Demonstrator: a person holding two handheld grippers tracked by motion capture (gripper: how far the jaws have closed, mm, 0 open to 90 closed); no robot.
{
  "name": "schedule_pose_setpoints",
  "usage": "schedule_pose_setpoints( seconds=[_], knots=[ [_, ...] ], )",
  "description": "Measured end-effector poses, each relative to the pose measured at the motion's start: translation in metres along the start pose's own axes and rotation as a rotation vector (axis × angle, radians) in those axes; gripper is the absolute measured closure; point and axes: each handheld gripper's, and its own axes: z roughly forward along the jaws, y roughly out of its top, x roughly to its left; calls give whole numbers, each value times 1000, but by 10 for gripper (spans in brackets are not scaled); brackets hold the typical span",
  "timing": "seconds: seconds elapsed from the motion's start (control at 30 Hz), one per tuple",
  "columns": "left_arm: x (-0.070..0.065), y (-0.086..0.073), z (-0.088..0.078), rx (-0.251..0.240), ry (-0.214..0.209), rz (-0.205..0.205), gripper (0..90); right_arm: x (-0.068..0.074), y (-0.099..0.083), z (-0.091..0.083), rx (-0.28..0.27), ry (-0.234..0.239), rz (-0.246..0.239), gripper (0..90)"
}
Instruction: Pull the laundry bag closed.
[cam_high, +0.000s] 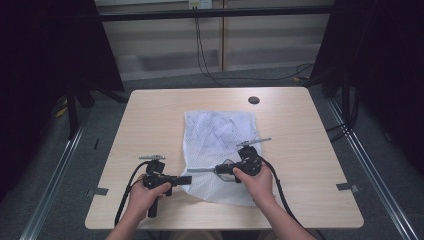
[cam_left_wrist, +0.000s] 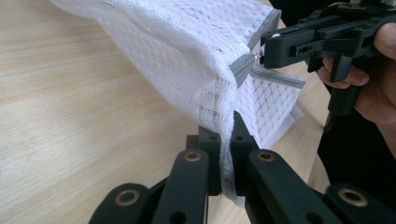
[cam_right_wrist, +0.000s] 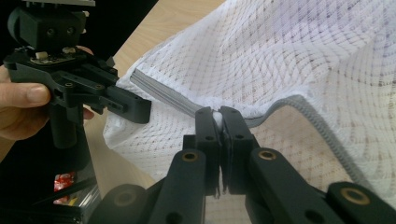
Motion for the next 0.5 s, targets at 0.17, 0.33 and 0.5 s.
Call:
schedule_pose_setpoints(
  seconds=[0.17,0.33,0.5],
  knots=[
    [-2,2,2,3,-3,16,886,-3,0,-5,1,12,-1,869],
    [0,2,0,3,-7,9,886,-7,-1,-11,2,1,-4,869],
    [1,1,0,4,8,10,886,-10,-4,-11,10,8,0,869]
  ],
)
